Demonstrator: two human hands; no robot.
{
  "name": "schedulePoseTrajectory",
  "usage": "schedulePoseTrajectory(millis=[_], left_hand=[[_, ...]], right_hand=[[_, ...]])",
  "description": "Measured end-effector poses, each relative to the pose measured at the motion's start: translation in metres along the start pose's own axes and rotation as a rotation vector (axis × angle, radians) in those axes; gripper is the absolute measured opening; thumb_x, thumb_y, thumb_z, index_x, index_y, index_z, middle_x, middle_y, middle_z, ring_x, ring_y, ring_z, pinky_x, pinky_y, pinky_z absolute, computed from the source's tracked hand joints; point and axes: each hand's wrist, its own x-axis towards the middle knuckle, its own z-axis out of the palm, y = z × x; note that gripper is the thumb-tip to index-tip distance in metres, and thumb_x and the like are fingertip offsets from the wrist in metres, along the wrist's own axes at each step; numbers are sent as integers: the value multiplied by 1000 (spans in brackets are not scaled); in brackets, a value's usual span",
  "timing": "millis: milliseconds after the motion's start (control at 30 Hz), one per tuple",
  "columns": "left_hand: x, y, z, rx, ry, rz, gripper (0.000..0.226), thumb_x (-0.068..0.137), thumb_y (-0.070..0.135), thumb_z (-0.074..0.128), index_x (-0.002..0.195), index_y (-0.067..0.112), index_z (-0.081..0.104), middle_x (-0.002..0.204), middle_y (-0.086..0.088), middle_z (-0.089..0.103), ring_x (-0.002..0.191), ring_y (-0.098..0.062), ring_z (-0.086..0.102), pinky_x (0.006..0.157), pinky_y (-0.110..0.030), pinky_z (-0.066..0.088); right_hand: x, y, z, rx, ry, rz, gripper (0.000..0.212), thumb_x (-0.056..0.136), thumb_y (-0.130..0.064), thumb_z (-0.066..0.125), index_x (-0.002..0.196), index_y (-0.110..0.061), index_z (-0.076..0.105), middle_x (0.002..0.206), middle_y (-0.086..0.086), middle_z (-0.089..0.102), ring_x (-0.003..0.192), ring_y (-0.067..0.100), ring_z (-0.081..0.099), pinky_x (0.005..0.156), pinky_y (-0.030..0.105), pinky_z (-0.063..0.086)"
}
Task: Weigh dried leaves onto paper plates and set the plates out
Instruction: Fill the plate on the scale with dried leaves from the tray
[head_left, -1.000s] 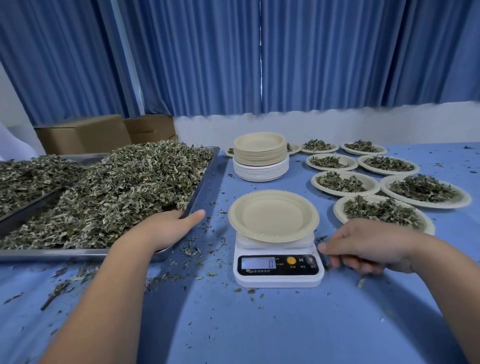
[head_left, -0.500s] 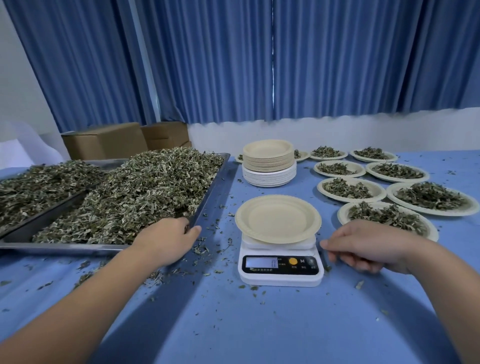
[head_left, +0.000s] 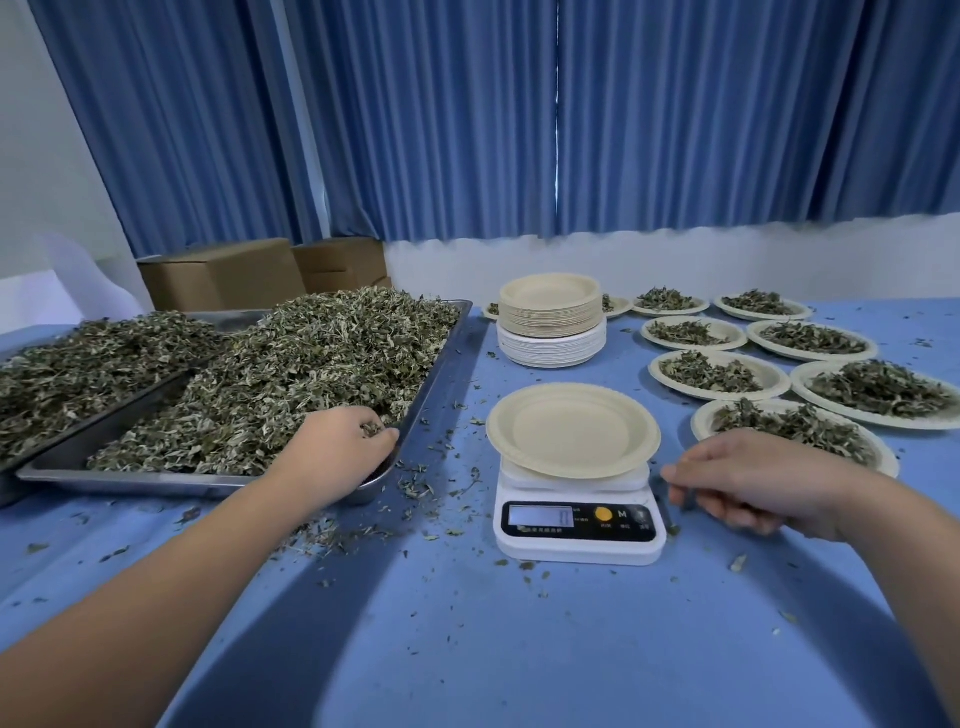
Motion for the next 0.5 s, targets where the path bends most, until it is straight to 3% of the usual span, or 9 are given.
schedulePoseTrajectory(millis=[233,367,500], left_hand=[[11,4,-9,-108,66,8,21,97,34,53,88,17,63,29,8,44,22,-3,34,26,-13,22],[20,27,-19,-167,98,52,24,97,34,53,87,15,64,34,9,44,23,-3,33,27,-12,22],[27,66,-23,-210,181,152,29,95,36,54,73,19,63,43,10,52,32,2,43,32,-11,26]], right_hand=[[4,0,1,41,84,-9,31,91,-32,62,79,-4,69,52,3,47,39,13,36,36,21,24],[6,-2,2,76,109,-26,30,92,-30,61,83,-2,68,53,3,46,40,13,36,38,22,23],[6,-2,2,108,130,-29,28,92,-26,61,85,-1,68,53,4,47,40,14,35,37,21,22]])
